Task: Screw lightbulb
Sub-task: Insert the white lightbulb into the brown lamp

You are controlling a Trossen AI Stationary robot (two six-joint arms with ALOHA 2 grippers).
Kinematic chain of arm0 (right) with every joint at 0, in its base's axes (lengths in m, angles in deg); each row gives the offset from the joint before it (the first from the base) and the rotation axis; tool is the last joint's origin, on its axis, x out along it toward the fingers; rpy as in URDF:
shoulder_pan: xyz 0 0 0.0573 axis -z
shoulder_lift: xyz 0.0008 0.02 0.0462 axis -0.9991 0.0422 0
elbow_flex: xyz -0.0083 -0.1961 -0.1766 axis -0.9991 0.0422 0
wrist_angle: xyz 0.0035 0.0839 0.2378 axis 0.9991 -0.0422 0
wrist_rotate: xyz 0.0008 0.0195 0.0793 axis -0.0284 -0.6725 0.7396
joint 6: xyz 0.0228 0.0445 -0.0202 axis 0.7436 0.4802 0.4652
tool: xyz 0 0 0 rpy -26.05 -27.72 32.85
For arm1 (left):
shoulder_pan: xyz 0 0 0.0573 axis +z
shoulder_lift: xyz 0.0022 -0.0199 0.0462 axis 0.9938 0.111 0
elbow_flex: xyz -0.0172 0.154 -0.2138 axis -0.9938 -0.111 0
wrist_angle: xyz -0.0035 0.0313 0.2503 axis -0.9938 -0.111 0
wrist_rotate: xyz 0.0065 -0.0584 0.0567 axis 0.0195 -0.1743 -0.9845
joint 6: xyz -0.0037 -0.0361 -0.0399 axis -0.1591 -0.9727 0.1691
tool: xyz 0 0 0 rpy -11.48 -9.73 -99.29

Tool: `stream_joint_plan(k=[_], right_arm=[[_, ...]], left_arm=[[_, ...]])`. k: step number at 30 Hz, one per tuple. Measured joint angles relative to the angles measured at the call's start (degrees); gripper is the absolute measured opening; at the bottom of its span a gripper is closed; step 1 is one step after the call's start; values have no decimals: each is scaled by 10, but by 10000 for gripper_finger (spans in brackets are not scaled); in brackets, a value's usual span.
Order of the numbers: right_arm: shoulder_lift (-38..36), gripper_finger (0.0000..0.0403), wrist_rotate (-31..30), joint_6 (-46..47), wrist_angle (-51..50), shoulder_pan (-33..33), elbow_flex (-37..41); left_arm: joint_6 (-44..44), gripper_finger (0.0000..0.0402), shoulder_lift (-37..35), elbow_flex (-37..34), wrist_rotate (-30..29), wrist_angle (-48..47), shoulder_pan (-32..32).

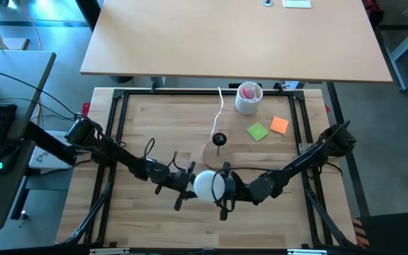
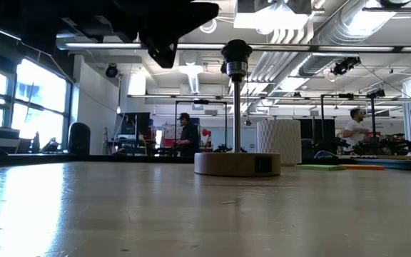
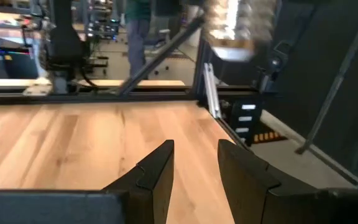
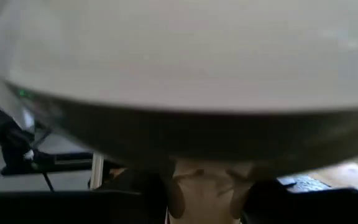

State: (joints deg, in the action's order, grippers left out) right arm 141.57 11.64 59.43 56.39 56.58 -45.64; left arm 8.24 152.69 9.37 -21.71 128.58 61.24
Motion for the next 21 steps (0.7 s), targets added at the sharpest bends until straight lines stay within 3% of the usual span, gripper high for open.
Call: stream_joint_plan(k=[7, 11, 15, 21], right_arm=[[-69, 142, -54, -53, -40, -12, 0], [-123, 142, -71, -72, -115, 10, 0], [-168, 142, 27, -63, -204, 72, 2], [-195, 142, 177, -38, -269, 190, 3]], left_arm=[[2, 119, 0, -6, -56, -42, 1], [18, 119, 0, -6, -134, -61, 12], [51, 125, 0, -6, -172, -65, 49], [43, 176, 0, -5, -111, -108, 152]])
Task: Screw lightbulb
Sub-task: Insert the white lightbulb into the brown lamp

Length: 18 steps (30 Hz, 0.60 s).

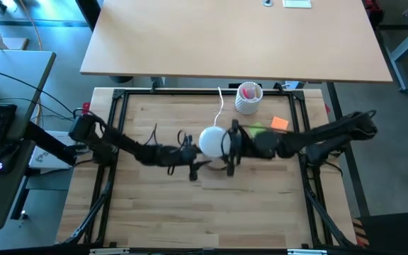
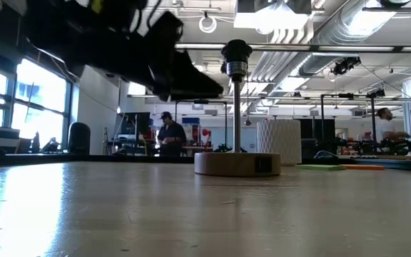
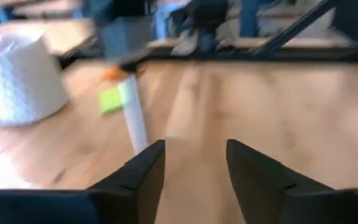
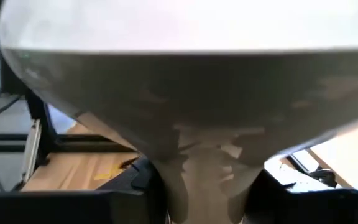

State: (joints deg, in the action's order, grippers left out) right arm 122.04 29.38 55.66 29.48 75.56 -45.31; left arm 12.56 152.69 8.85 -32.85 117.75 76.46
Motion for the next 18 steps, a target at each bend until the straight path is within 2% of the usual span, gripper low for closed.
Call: stream_joint_plan(k=[6, 12, 15, 18], right_arm=[[-36, 142, 171, -55, -83, 96, 0], [-57, 142, 329, -85, -108, 193, 0], [-55, 142, 380, -93, -105, 224, 0], [-52, 142, 400, -102, -107, 237, 0]], left_arm=[[39, 234, 0, 0, 99, 21, 77], [64, 252, 0, 1, 178, 66, 117], [68, 253, 0, 14, 183, 67, 129], [78, 253, 12, 38, 187, 68, 141]])
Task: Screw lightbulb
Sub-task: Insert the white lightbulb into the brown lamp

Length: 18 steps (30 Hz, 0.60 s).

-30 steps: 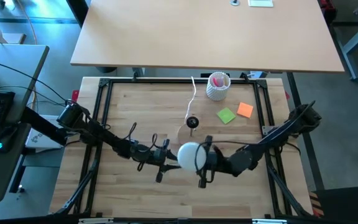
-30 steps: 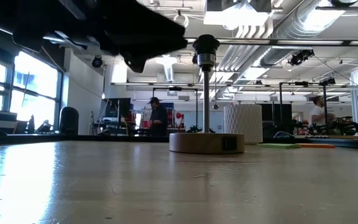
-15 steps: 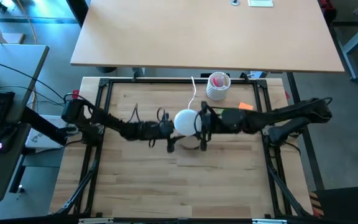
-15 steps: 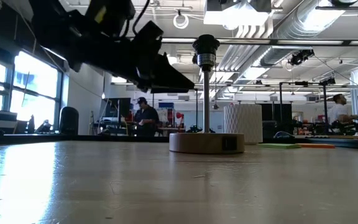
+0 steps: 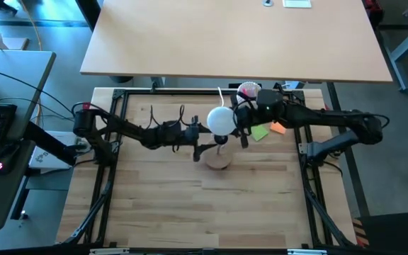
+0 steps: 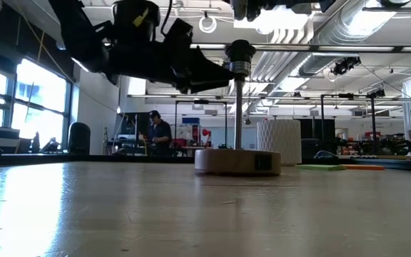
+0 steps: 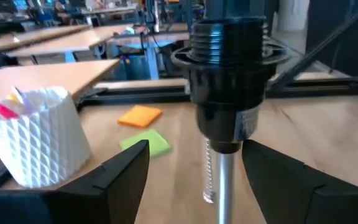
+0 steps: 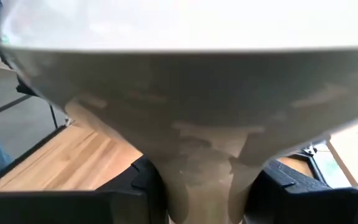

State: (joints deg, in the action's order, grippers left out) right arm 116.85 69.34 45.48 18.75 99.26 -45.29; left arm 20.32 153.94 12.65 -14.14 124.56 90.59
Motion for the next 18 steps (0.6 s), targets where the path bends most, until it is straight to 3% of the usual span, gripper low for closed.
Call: stream_joint_plan(k=[9, 18], right_arm=[[-10, 142, -2, 39, 4, -18, 0], [-17, 142, -60, 42, 16, -89, 19]], left_arm=[[21, 253, 83, 57, 99, -2, 19], [-28, 247, 114, 59, 101, 119, 11]])
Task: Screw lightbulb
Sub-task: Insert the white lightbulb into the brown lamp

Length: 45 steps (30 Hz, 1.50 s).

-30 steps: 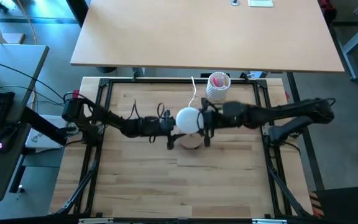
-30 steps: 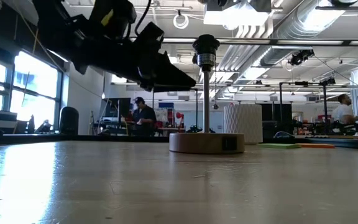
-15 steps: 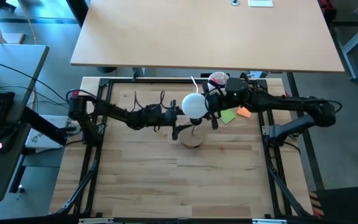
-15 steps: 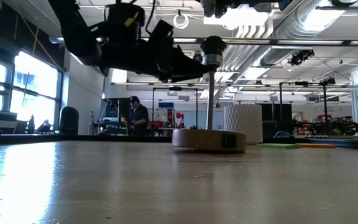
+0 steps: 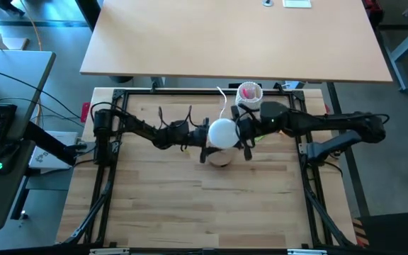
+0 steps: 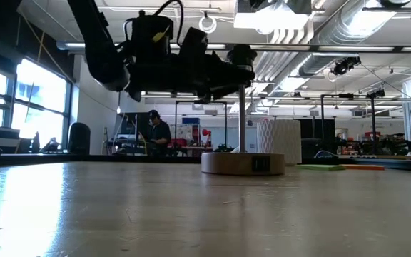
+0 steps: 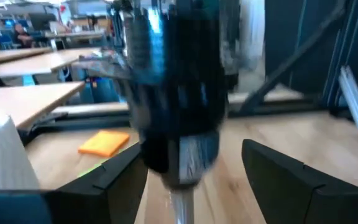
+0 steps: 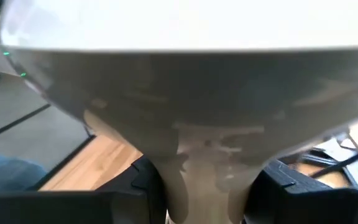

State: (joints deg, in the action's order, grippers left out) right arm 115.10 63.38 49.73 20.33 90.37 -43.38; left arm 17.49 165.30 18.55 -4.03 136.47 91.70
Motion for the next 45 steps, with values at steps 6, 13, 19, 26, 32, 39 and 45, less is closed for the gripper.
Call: stream_joint_plan(k=[6, 13, 19, 26, 32, 39, 45], right_arm=[[-4, 142, -25, 24, 148, -9, 103], [-5, 142, -70, 49, 305, -8, 180], [-5, 142, 40, 47, 304, 2, 167], [24, 142, 113, 46, 345, 1, 146], [98, 142, 170, 47, 403, 1, 114], [147, 142, 225, 62, 408, 2, 65], [172, 142, 230, 91, 447, 0, 64]], left_arm=[[-16, 190, 0, 28, -1, -13, 2], [-12, 136, -9, 56, 24, -92, -1], [-18, 136, -47, 56, 206, -159, 15], [-76, 136, -45, 74, 461, -157, 39], [-92, 136, -45, 87, 519, -169, 31], [-91, 136, -45, 90, 515, -173, 15], [-105, 136, -45, 90, 529, -167, -3]])
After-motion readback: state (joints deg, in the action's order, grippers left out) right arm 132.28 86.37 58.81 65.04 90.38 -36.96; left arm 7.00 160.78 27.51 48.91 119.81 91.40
